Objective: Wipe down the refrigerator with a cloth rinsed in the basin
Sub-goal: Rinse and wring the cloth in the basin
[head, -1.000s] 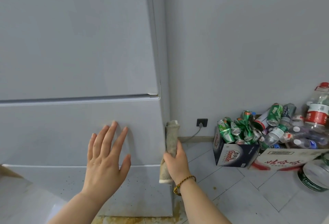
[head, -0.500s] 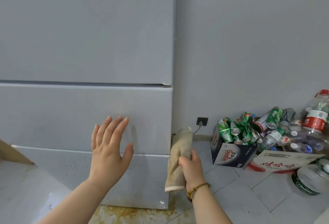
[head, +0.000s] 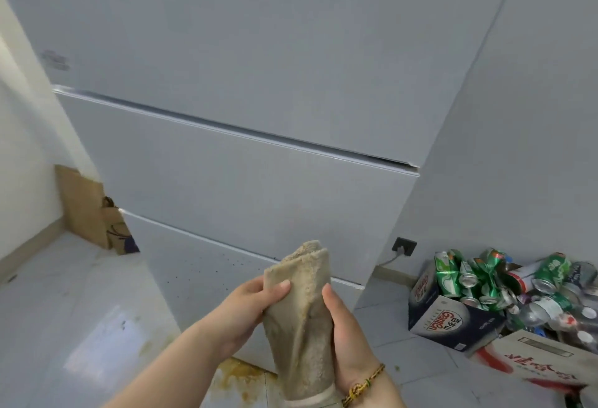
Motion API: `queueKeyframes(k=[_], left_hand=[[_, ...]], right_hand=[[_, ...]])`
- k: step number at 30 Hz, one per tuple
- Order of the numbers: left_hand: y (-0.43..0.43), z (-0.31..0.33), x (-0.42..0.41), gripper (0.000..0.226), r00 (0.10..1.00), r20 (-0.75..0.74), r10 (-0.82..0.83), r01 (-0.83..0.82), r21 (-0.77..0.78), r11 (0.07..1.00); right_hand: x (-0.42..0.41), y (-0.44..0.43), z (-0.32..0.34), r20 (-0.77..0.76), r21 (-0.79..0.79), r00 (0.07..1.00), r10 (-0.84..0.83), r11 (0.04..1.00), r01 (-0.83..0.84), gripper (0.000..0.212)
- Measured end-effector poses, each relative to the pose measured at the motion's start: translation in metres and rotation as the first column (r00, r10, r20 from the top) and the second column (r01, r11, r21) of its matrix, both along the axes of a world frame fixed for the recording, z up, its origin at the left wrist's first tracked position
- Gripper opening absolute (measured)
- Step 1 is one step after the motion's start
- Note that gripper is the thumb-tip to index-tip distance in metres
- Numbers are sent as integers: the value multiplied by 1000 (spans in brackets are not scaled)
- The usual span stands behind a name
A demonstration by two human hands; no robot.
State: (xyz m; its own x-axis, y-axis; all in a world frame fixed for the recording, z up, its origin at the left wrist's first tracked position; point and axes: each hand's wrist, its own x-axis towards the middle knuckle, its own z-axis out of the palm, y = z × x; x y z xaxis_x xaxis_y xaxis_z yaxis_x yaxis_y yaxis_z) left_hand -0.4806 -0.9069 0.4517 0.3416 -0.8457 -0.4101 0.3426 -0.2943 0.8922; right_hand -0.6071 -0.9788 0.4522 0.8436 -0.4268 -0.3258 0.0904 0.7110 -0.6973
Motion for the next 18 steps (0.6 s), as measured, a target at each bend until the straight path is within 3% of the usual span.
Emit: queueKeyframes(k=[4, 7, 10, 13, 16, 18], left_hand=[[56, -1, 39, 49, 957, -20, 289, -290, -39, 956], [110, 1, 68, 48, 889, -30, 457, -458, -45, 888], [179, 5, 103, 40, 819, -43, 572, -573, -45, 818], [261, 3, 144, 37, 730, -46, 682, -684, -39, 729], [329, 1, 177, 29, 646, -50, 762, -763, -31, 645], [376, -2, 197, 18, 577, -74, 813, -816, -42, 576]], right_hand=[[54, 38, 3, -96, -80, 995, 29, 996, -37, 49], [94, 75, 5, -121, -196, 992, 29, 979, -53, 21], [142, 120, 8, -172, -268, 973, 155, 943, -197, 18], [200, 175, 15, -285, -378, 889, 358, 811, -447, 32], [250, 224, 20, -353, -475, 834, 424, 687, -550, 8], [286, 269, 19, -347, -529, 838, 422, 649, -546, 5]])
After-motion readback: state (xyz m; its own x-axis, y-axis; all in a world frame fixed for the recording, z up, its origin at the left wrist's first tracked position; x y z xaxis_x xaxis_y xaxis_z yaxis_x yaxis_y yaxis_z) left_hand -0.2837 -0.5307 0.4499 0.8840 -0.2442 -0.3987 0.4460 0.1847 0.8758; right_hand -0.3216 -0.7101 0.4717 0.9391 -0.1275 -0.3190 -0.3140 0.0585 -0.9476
